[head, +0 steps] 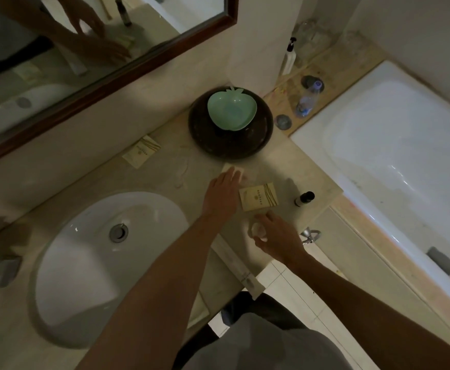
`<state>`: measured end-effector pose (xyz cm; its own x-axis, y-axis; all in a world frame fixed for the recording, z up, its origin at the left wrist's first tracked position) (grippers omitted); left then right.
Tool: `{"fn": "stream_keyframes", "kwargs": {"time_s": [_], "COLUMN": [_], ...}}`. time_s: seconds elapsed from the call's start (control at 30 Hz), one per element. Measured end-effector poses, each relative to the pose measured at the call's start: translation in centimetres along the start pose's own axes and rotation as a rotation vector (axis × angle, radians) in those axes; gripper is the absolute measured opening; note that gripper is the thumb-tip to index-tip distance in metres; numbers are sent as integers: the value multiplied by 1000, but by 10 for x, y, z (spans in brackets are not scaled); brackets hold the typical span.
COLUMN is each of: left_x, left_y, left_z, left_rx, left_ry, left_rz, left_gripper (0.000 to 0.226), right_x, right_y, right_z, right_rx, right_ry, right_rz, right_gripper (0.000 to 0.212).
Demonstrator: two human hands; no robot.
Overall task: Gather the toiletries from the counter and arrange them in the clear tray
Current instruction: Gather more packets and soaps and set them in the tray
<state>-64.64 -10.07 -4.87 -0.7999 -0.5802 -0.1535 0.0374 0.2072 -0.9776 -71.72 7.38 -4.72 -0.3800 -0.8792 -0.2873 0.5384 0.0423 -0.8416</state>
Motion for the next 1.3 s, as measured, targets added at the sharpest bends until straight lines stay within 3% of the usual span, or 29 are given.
{"fn": "stream_keyframes", "kwargs": {"time_s": [0.1, 0.2, 0.4, 0.53, 0.67, 0.8, 1.07, 1.3], "left_x": [15, 9, 14, 7, -34, -118, -351, -540], "left_y": [4, 2, -1, 4, 0, -13, -20, -17], "left_z": [6, 17, 24, 29, 51, 100, 234, 353], "left_rx": [99, 133, 72, 94, 45, -93, -180, -189], "left_ry": [53, 24, -12, -80, -163, -218, -478, -718], "left_rz": [84, 26, 104, 171, 110, 8, -121, -135], "left_gripper": [62, 42, 77, 60, 56, 51, 66, 68], "right_x": [0, 4, 4, 5, 3, -10, -47, -107], "right_y": [4, 5, 14, 15, 16, 34, 137, 227], "right_z": [-2, 0, 2, 3, 25, 97, 289, 467], "right_rx": [-13, 14, 91, 197, 197, 307, 313, 289], "right_ry": [33, 57, 85, 97, 67, -99, -403, -603], "right_rz": [1, -59, -23, -11, -82, -110, 102, 248], "right_gripper": [43, 40, 39, 47, 46, 47, 45, 42]}}
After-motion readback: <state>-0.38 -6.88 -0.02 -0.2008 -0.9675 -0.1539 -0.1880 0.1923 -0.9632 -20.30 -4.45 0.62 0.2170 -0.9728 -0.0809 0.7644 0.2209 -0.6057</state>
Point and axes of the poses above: each hand's wrist, its own x-axis towards the middle knuckle, its own y-axis out of the palm, z = x × y, the point moved 4 cm from there along x, towards the middle knuckle, and after that the axes turned 6 degrees about x, right-handed, at the moved point
